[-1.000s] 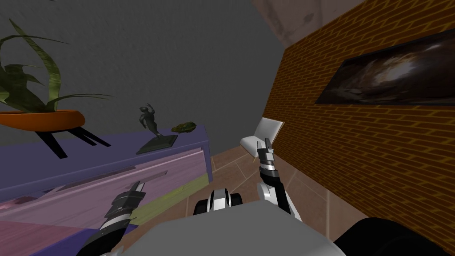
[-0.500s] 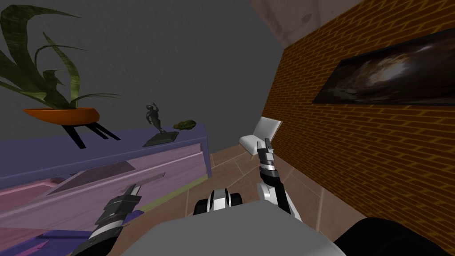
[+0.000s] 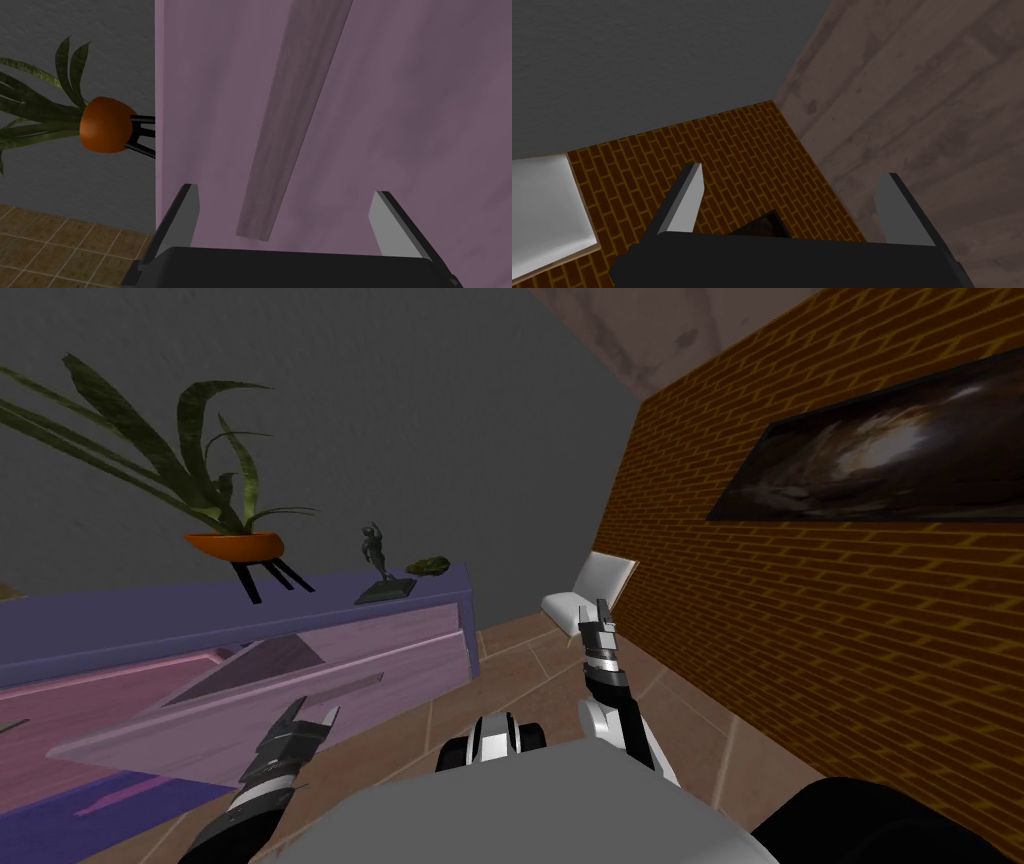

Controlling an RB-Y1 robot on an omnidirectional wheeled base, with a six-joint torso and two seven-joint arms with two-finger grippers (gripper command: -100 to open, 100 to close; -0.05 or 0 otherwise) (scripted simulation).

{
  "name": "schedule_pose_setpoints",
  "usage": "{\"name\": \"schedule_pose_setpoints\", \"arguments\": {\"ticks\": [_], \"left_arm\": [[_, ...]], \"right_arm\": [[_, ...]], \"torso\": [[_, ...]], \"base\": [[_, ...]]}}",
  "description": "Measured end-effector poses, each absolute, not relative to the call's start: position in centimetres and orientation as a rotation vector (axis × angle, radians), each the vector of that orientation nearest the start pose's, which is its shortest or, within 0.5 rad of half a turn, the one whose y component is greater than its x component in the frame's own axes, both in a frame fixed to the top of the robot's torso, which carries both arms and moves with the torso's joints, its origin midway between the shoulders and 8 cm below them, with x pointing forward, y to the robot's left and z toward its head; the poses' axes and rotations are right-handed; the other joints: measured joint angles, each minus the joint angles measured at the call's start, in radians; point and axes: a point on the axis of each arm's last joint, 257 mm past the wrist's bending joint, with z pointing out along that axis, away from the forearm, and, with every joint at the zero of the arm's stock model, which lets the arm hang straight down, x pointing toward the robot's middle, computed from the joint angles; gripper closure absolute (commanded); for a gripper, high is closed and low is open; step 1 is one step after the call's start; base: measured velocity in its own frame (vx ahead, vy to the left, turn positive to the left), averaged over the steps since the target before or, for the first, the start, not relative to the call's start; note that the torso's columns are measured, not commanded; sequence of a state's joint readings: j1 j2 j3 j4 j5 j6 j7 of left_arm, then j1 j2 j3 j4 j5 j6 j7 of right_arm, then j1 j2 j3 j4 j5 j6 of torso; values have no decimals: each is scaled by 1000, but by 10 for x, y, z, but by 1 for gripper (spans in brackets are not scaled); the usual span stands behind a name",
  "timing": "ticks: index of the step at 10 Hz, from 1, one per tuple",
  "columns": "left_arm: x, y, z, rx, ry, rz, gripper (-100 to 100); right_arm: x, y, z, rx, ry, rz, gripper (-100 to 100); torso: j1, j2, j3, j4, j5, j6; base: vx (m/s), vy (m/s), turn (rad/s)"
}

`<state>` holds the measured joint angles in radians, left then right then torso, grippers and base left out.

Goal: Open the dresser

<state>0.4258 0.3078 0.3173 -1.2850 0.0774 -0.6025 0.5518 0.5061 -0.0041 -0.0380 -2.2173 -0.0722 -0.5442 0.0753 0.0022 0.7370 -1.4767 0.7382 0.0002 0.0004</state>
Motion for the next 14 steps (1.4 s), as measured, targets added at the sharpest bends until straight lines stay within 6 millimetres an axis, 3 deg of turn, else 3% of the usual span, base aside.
{"name": "schedule_pose_setpoints", "arguments": {"ticks": [1,3,5,10,12,14], "left_arm": [[325,528,-312,-1437,791,-1100,-100],[346,517,-327,-1460,805,-1102,-100],[366,513,-319,-1447,793,-1128,-100],[419,483,-333,-1470,829,-1154,-100],[439,476,-322,-1450,823,-1181,-100],[463,460,-324,-1455,847,-1191,-100]], "right_arm": [[344,-304,4,687,601,1229,0],[344,-304,4,687,601,1229,0],[343,-304,4,687,601,1229,0],[344,-304,4,687,601,1229,0],[344,-304,4,687,602,1229,0],[344,-304,4,687,601,1229,0]], "torso": [[-2,-2,-1,-1,0,0],[-3,2,1,0,0,0],[-4,-2,-1,0,-1,1],[-2,2,1,0,0,0],[-3,-2,-1,-1,0,0],[-2,3,2,0,0,0]], "base": [[-91,28,205],[-64,7,54],[-43,15,99],[-70,18,86],[-41,15,94],[-71,25,61]]}}
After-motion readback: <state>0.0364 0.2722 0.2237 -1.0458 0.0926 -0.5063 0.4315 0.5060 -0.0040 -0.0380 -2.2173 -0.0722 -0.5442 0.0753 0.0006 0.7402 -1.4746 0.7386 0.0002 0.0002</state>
